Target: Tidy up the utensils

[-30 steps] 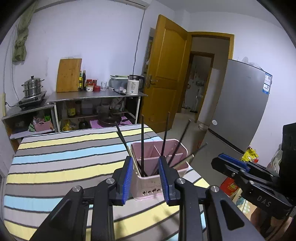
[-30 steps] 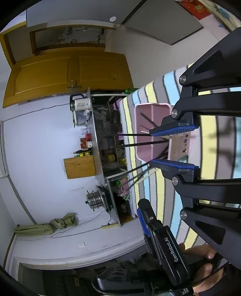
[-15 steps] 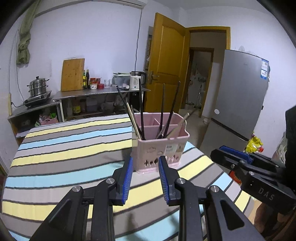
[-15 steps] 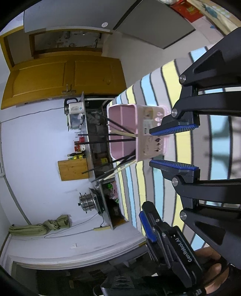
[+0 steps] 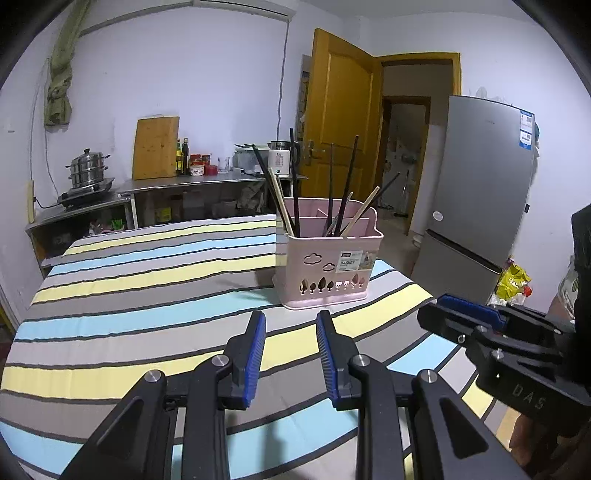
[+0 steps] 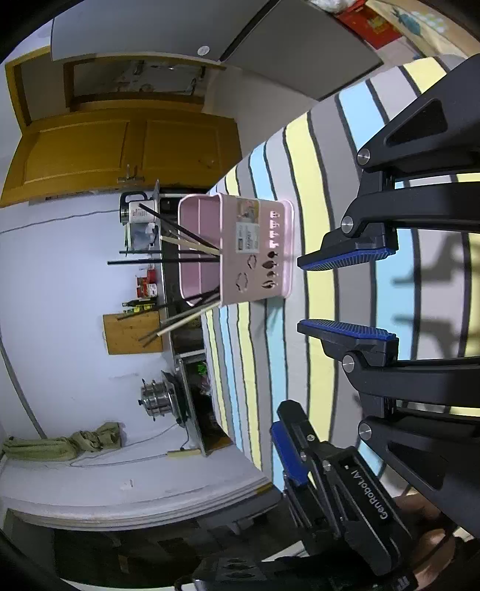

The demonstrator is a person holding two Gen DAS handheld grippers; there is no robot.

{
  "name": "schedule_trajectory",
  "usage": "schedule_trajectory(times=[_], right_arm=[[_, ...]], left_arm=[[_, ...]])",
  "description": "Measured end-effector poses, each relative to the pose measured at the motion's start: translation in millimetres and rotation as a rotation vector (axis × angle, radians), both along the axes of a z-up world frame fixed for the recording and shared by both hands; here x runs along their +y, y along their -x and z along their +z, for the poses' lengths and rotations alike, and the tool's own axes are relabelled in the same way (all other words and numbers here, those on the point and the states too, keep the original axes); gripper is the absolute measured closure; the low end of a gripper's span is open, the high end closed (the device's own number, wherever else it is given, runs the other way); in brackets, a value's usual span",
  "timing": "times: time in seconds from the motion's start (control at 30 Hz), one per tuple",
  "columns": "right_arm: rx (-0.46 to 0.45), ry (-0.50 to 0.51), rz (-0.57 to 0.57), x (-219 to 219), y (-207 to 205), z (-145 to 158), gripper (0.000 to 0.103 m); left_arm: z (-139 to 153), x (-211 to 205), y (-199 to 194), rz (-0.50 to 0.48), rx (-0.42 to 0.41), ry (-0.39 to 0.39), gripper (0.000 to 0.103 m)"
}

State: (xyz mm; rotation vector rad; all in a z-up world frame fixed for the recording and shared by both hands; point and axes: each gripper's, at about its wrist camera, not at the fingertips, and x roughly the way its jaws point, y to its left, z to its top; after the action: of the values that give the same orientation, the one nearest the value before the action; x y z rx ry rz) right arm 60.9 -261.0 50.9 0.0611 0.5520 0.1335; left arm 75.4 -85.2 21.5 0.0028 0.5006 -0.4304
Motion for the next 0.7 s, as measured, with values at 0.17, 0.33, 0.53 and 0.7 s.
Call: schedule_trajectory(times=[0.17, 0.33, 0.53, 0.7], right_arm=[[0.005, 0.006, -0.001, 3, 5, -4, 0.075], [0.003, 0.011, -0.002, 4, 6, -2, 0.075], [0.001, 0.011, 0.000, 5, 6, -1, 0.075], [-0.005, 0.013, -0.002, 5, 8, -1, 0.075]], left_arm=[[-3, 5, 6, 0.006, -0.003, 0.011, 0.075], [-2, 7, 8, 0.013, -0.004, 0.008, 0.075], [-1, 7, 10, 0.011, -0.010, 0.009, 0.075], [-2, 6, 11, 0.010, -0.011, 0.010, 0.075]])
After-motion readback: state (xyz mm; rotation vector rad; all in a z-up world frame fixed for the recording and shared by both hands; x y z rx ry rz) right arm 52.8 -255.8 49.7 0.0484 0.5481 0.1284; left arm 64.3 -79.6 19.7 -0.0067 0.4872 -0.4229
